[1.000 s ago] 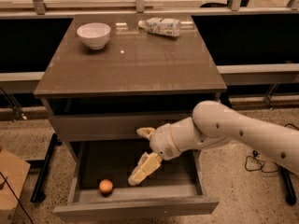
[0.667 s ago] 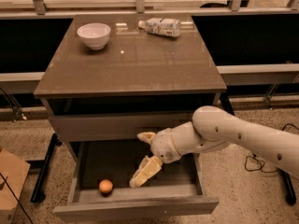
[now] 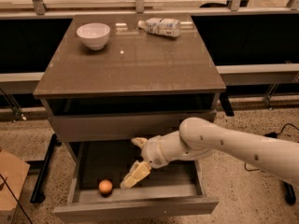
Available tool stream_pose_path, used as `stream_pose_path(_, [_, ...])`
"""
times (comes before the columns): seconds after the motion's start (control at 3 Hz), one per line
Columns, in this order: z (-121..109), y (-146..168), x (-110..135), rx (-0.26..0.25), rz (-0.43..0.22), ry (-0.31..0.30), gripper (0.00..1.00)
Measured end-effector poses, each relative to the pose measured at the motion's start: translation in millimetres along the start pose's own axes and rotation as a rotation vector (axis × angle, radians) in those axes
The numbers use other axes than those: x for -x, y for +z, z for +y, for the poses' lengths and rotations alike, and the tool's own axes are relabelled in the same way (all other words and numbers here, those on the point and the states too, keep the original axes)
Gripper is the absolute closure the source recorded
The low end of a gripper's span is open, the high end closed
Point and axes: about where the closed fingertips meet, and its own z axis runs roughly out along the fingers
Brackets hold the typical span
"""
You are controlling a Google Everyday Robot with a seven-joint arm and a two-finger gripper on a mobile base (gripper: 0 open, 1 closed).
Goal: Pick orange from middle drawer and place on counter
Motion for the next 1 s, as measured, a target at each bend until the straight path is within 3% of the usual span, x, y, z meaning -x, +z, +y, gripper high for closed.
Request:
stream_pose_path(0.67, [-33.0,79.7,-35.0,0.043,-0.019,0.009,0.00])
stream_pose_path(1.0, [-42.9,117.2,-57.0,0.054,-0.018,0.043,0.00])
